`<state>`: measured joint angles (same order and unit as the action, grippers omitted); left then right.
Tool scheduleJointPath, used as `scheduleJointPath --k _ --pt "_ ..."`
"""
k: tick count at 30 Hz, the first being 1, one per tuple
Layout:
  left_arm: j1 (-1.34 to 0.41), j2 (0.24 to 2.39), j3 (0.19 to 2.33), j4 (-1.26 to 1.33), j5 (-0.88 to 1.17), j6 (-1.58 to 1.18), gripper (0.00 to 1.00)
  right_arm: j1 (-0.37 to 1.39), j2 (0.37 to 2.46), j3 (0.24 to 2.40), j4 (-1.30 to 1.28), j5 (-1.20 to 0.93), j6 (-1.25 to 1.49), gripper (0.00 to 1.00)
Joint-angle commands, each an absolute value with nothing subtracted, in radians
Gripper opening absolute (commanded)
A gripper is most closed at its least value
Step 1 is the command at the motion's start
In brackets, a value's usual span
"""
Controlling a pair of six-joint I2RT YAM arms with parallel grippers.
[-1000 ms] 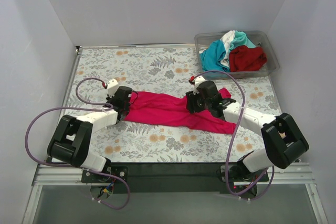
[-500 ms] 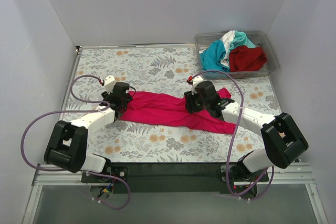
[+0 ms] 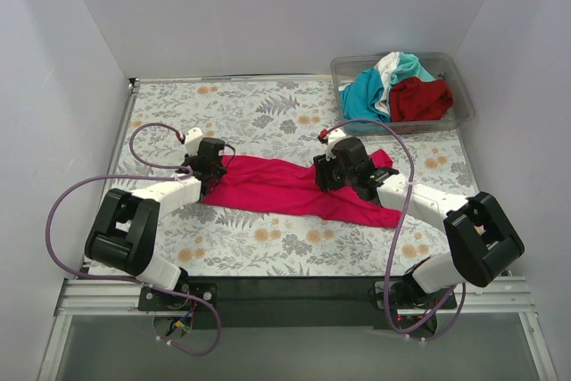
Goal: Fold and stack the t-shirts
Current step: Fold the tshirt
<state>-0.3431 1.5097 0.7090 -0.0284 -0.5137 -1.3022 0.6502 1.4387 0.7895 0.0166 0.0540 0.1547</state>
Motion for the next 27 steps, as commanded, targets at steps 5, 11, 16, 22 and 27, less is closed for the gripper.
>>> scheduleJointPath --k 5,11,16,22,27 --pt "-0.342 1.471 0.707 -0.023 -0.543 -1.272 0.17 0.655 1.413 0.816 0.031 0.069 0.146 0.45" --pt "-0.342 1.395 0.66 -0.051 -0.561 -1.275 0.03 0.653 1.419 0.821 0.029 0.06 0.146 0.44" --pt "-0.342 1.303 0.605 -0.084 -0.564 -1.29 0.04 0.661 1.413 0.821 0.029 0.055 0.147 0.45" --pt "-0.342 1.256 0.569 -0.143 -0.562 -1.31 0.07 0.672 1.41 0.822 0.028 0.051 0.15 0.44" --pt "-0.342 1.204 0.558 -0.184 -0.514 -1.324 0.23 0.678 1.402 0.821 0.021 0.054 0.152 0.45"
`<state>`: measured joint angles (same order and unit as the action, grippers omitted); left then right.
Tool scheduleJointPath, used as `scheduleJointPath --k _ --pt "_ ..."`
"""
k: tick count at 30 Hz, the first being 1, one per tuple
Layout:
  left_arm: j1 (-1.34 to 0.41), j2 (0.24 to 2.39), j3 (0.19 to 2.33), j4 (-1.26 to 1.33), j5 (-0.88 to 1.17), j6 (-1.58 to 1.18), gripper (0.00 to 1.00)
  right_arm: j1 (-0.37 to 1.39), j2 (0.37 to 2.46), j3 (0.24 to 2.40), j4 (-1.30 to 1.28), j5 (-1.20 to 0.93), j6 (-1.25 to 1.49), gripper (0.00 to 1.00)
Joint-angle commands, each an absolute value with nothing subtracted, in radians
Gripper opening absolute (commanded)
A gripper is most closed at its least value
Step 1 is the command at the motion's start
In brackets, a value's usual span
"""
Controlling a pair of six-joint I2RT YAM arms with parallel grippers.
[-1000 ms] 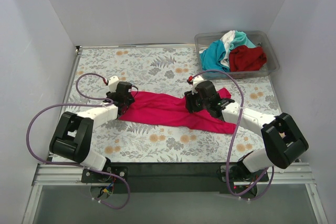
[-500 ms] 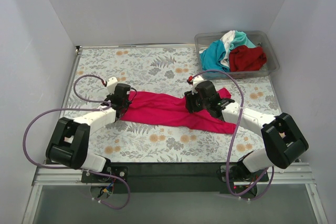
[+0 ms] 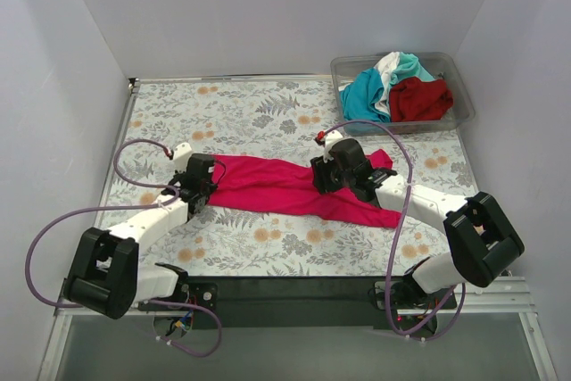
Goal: Fold and stack the t-shirts
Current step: Fold the tshirt
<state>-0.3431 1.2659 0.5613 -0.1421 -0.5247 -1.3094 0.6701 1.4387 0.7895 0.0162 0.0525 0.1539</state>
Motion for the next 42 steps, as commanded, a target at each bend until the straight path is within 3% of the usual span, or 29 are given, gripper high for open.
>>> scheduleJointPath --k 1,7,15,25,42 --pt "-0.342 1.174 0.555 -0.189 -0.509 -1.328 0.28 0.68 1.398 0.821 0.02 0.057 0.152 0.45" --pt "-0.342 1.065 0.543 -0.224 -0.479 -1.351 0.48 0.68 1.39 0.827 0.017 0.066 0.15 0.45" --pt "-0.342 1.179 0.65 -0.131 -0.433 -1.312 0.63 0.68 1.428 0.841 0.006 0.118 0.153 0.45" --pt "-0.351 1.509 0.824 -0.017 -0.347 -1.259 0.7 0.634 1.413 0.819 -0.061 0.227 0.204 0.47" --pt "-0.351 1.704 0.884 0.037 -0.341 -1.229 0.73 0.572 1.523 0.833 -0.077 0.218 0.238 0.49"
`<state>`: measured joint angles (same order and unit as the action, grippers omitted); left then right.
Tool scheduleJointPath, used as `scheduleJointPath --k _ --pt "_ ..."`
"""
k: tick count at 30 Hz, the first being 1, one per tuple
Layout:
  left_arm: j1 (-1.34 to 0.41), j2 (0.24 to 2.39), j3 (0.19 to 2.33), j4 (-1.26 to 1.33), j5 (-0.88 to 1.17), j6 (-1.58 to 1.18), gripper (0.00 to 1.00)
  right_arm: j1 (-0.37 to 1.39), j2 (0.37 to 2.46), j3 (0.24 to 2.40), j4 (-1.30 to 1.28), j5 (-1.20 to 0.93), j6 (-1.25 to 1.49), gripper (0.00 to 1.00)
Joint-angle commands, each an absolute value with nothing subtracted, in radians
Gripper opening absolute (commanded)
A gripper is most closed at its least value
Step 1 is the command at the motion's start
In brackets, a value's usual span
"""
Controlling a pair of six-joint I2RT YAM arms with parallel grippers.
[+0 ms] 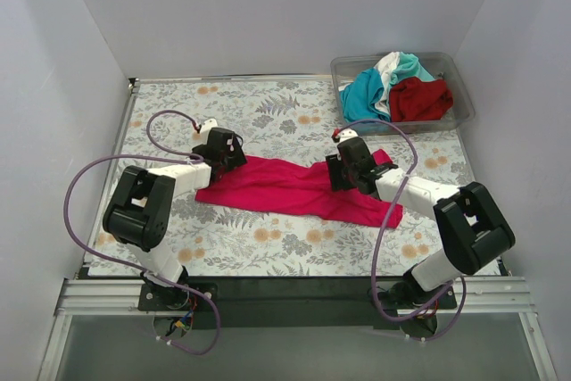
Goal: Fold and stack the t-shirts
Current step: Fold the tshirt
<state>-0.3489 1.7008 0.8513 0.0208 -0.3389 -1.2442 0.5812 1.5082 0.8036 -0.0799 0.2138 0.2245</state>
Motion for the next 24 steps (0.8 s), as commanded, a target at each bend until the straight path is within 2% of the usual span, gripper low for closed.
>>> scheduleJointPath --k 1,7,10,13,18,20,24 --pt "-0.351 1.704 0.885 0.035 -0.342 -1.229 0.74 0.572 1.532 0.834 -0.077 0.219 0.238 0.49" --pt "-0.351 1.7 0.881 0.035 -0.353 -1.223 0.74 0.566 1.552 0.838 -0.075 0.229 0.239 0.47" --pt "-0.351 1.703 0.877 0.034 -0.354 -1.221 0.74 0.561 1.571 0.841 -0.069 0.224 0.238 0.42" --pt "-0.351 1.703 0.874 0.035 -0.36 -1.22 0.74 0.561 1.557 0.835 -0.06 0.224 0.239 0.32" --pt "-0.351 1.718 0.887 0.034 -0.365 -1.212 0.75 0.564 1.506 0.819 -0.064 0.219 0.242 0.07" --pt "-0.351 1.736 0.906 0.025 -0.376 -1.201 0.75 0.572 1.477 0.802 -0.069 0.221 0.248 0.01" --pt "-0.344 1.758 0.931 0.008 -0.382 -1.195 0.76 0.606 1.427 0.759 -0.095 0.255 0.282 0.01"
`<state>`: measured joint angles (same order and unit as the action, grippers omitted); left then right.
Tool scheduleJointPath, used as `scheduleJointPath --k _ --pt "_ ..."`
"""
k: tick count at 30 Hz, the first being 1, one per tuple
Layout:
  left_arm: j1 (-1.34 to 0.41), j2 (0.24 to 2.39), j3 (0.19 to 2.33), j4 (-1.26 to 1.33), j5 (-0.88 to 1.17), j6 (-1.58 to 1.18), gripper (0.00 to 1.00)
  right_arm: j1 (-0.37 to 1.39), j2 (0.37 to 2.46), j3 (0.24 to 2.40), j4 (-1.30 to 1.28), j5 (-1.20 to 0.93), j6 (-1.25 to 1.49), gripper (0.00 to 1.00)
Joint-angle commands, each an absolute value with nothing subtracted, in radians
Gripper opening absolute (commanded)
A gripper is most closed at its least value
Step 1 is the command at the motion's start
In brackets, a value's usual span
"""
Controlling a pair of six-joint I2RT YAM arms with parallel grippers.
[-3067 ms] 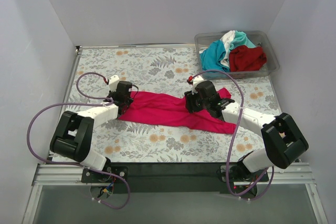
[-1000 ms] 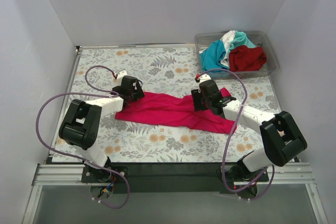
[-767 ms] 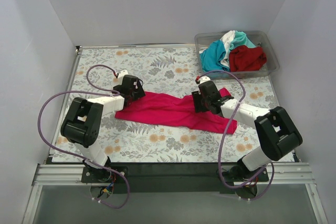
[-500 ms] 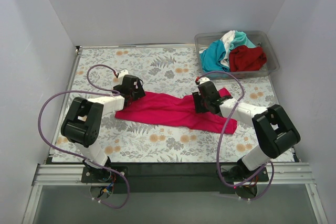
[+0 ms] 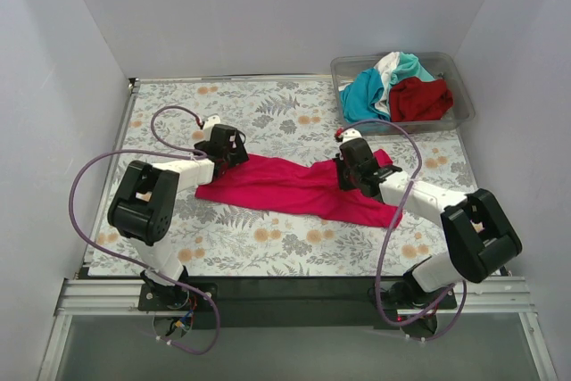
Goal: Fold and stack the t-shirts
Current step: Fold the tshirt
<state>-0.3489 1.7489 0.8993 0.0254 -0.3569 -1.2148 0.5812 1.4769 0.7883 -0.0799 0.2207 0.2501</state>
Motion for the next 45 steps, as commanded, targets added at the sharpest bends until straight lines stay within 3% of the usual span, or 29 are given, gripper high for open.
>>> scheduleJointPath --k 1,15,22,29,45 --pt "-0.344 1.761 0.933 0.008 -0.38 -1.195 0.76 0.612 1.407 0.75 -0.1 0.261 0.288 0.01" --pt "-0.339 1.772 0.933 0.005 -0.387 -1.189 0.76 0.801 1.295 0.667 -0.233 0.382 0.431 0.03" --pt "-0.336 1.775 0.933 0.005 -0.406 -1.184 0.77 0.874 1.224 0.641 -0.319 0.394 0.494 0.36" --pt "-0.336 1.752 0.927 0.005 -0.413 -1.187 0.77 0.899 1.123 0.641 -0.342 0.508 0.496 0.52" --pt "-0.336 1.724 0.9 0.006 -0.405 -1.186 0.77 0.631 1.209 0.667 -0.262 0.477 0.38 0.55"
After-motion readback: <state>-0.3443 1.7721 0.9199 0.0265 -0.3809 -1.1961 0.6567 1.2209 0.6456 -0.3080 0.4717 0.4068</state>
